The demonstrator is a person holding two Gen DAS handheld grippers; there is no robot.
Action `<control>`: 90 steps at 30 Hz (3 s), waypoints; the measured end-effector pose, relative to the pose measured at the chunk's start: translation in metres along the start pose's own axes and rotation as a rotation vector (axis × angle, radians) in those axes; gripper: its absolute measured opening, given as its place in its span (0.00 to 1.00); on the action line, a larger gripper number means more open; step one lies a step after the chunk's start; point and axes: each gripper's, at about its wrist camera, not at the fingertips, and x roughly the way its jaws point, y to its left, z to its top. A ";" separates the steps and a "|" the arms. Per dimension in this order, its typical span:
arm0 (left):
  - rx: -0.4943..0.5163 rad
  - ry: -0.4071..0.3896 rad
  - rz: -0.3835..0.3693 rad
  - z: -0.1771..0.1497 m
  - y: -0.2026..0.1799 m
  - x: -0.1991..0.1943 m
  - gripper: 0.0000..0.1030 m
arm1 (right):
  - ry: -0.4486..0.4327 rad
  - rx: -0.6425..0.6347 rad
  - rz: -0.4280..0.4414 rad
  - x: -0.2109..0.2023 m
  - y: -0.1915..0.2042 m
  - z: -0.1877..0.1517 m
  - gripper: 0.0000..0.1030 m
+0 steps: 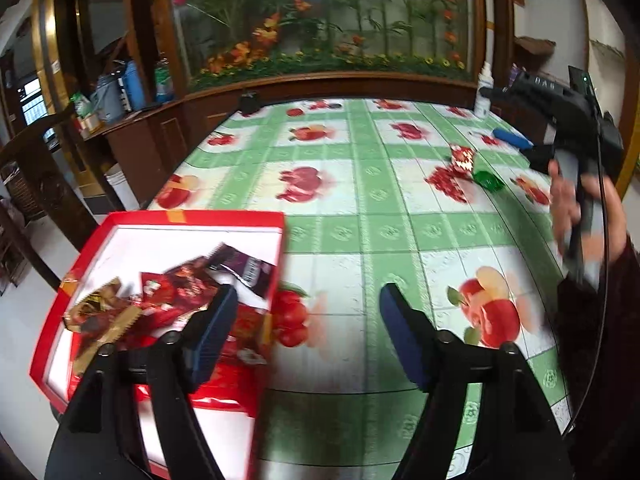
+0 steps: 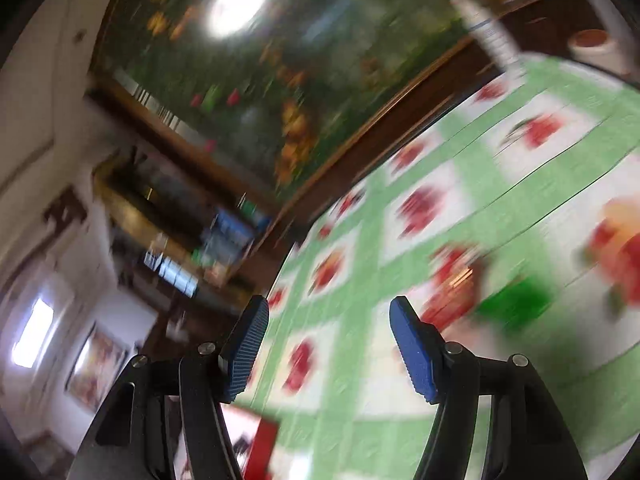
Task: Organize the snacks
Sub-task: 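Grasp a red date packet with the left tool while the right tool grasps the green packet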
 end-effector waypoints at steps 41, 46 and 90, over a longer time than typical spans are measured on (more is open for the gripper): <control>0.000 0.140 -0.082 -0.011 -0.027 0.016 0.72 | 0.814 -0.254 -0.101 0.062 -0.012 -0.040 0.56; 0.081 0.088 -0.118 0.001 -0.048 0.015 0.72 | 0.701 -0.266 -0.238 0.013 -0.024 -0.040 0.58; 0.397 0.058 -0.413 0.005 -0.117 0.065 0.32 | 0.560 -0.722 -0.497 -0.002 0.007 -0.097 0.42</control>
